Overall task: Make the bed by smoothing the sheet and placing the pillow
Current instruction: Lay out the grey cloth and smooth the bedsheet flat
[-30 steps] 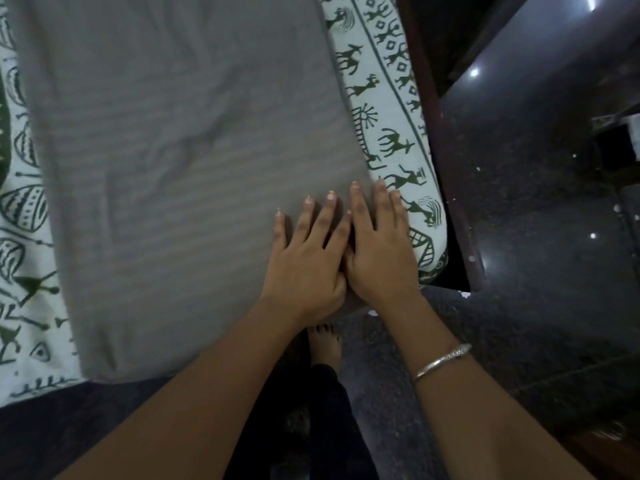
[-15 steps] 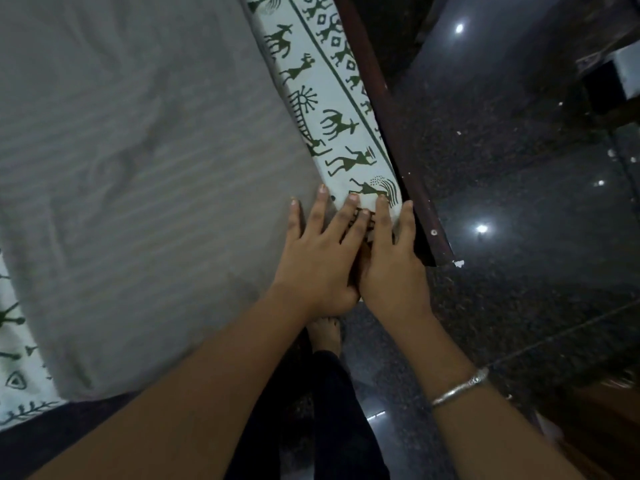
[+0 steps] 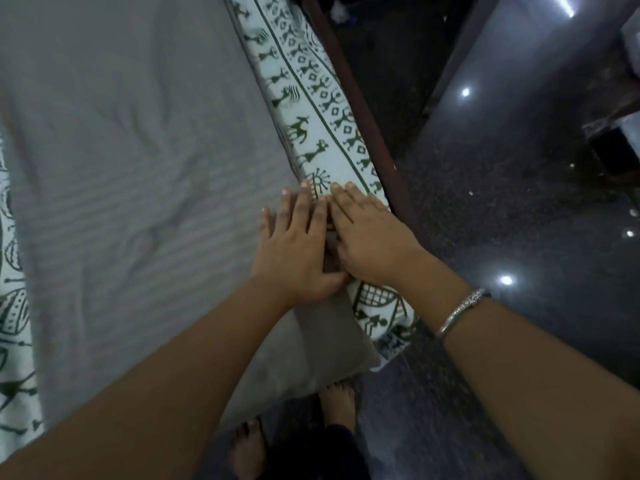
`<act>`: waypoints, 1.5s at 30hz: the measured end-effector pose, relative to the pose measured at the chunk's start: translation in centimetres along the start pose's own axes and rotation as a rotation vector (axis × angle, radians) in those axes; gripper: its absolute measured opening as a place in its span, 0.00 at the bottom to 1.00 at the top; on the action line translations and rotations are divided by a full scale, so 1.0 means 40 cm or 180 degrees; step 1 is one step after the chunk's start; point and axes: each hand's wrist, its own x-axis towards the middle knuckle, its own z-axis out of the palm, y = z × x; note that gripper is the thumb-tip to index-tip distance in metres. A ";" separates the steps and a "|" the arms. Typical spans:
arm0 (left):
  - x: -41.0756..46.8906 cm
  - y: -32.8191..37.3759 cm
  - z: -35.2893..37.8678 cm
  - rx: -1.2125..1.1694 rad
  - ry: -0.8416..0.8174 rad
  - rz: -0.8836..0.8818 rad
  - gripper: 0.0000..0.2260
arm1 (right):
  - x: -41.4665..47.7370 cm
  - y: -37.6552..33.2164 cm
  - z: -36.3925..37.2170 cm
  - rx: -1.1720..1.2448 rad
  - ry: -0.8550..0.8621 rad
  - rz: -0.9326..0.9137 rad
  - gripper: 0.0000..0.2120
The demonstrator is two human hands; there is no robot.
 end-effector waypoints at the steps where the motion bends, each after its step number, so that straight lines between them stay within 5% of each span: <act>1: 0.013 -0.007 -0.007 0.0028 -0.0245 -0.0020 0.45 | 0.008 0.011 -0.009 -0.0125 -0.0191 0.0031 0.31; 5: 0.056 -0.021 -0.044 -0.0229 -0.0382 0.0134 0.39 | 0.045 0.004 -0.050 -0.0059 -0.0082 0.0566 0.32; 8: 0.073 -0.048 -0.066 -0.0223 -0.0042 0.0019 0.42 | 0.088 -0.006 -0.068 -0.0217 -0.0075 0.0200 0.32; 12: 0.089 -0.104 -0.078 -0.0290 -0.0490 0.0021 0.39 | 0.142 -0.019 -0.099 -0.0377 -0.0327 0.0077 0.30; 16: 0.092 -0.160 -0.094 -0.0601 0.0127 -0.0040 0.37 | 0.201 -0.079 -0.134 -0.0286 0.0133 0.0319 0.29; 19: 0.094 -0.220 -0.111 -0.0528 0.0386 -0.0355 0.37 | 0.265 -0.103 -0.135 -0.0164 -0.0050 0.0218 0.30; 23: 0.089 -0.326 -0.136 -0.0454 0.0284 -0.0807 0.39 | 0.330 -0.098 -0.160 -0.0374 -0.0493 0.0920 0.36; 26: 0.062 -0.410 -0.145 -0.0416 0.0159 -0.1116 0.39 | 0.375 -0.132 -0.197 -0.0665 -0.0198 0.1412 0.37; 29: 0.030 -0.484 -0.146 -0.0449 0.0124 -0.1333 0.38 | 0.428 -0.199 -0.222 -0.0800 0.0418 0.0842 0.35; 33: -0.026 -0.590 -0.143 -0.0470 0.0190 -0.1620 0.37 | 0.519 -0.361 -0.177 -0.0791 0.0234 -0.0370 0.38; 38: -0.110 -0.697 -0.106 -0.0345 0.0538 -0.1750 0.30 | 0.576 -0.539 -0.104 -0.0670 0.0047 -0.1091 0.39; 45: -0.246 -0.810 -0.041 -0.0377 0.0562 -0.2144 0.28 | 0.611 -0.657 -0.080 -0.0771 -0.0478 -0.0602 0.39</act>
